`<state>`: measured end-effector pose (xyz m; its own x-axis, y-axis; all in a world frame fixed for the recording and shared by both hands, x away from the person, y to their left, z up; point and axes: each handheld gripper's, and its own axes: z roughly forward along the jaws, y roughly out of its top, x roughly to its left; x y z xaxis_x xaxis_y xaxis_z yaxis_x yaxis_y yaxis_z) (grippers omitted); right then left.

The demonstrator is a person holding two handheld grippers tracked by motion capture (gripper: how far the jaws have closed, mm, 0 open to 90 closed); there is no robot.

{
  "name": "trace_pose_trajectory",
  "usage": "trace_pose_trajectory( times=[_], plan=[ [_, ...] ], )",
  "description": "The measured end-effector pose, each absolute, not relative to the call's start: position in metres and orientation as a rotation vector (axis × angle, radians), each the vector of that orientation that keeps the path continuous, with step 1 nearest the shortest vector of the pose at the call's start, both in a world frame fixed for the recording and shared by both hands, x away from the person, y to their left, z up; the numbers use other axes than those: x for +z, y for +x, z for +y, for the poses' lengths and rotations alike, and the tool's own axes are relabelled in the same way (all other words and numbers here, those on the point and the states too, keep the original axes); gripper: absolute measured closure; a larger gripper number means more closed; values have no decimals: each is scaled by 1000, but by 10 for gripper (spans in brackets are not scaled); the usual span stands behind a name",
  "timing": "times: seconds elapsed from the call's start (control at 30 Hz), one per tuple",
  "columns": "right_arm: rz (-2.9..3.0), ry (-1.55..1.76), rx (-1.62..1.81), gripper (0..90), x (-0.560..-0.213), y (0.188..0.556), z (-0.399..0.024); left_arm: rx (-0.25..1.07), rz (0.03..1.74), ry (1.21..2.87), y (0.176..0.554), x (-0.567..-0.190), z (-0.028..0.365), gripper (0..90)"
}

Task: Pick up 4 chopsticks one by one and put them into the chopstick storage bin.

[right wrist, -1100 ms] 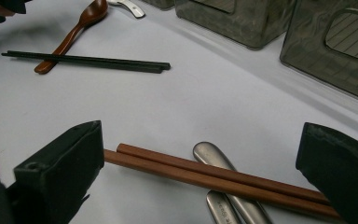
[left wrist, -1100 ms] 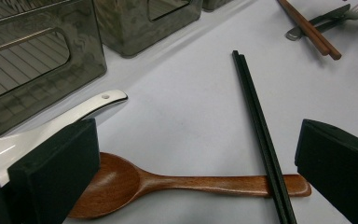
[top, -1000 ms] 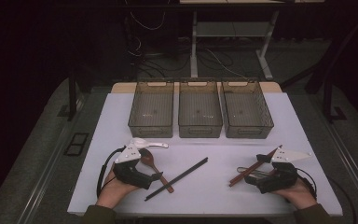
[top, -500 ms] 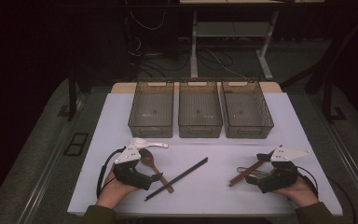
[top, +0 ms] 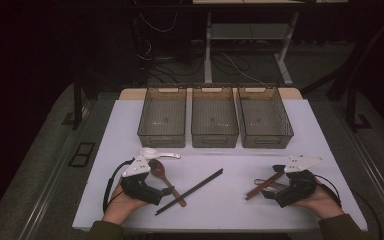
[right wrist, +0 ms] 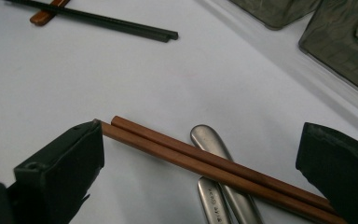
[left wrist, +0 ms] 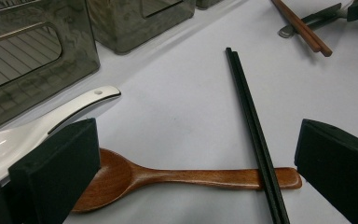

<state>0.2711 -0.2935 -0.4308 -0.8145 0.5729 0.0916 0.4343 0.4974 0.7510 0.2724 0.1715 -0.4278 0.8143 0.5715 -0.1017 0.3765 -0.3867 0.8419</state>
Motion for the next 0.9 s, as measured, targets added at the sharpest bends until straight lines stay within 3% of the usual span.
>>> trace_pose_trajectory(
  times=[0.13,0.5,0.53,0.57,0.7,0.9],
  plan=[
    [2592,840,1212,82,-430,273,-293,254,700,2021,273,-428,172,0],
    [2704,753,1164,490,-430,266,-291,247,702,2020,272,-428,173,0],
    [2704,753,1164,490,-430,266,-291,248,702,2022,272,-428,173,0],
    [2721,754,1162,565,-430,265,-291,249,702,2022,272,-428,174,0],
    [2751,732,1159,706,-429,263,-292,246,705,2022,272,-428,173,0],
    [2823,703,1126,863,-432,262,-289,244,706,2024,272,-429,173,0]
  ],
)
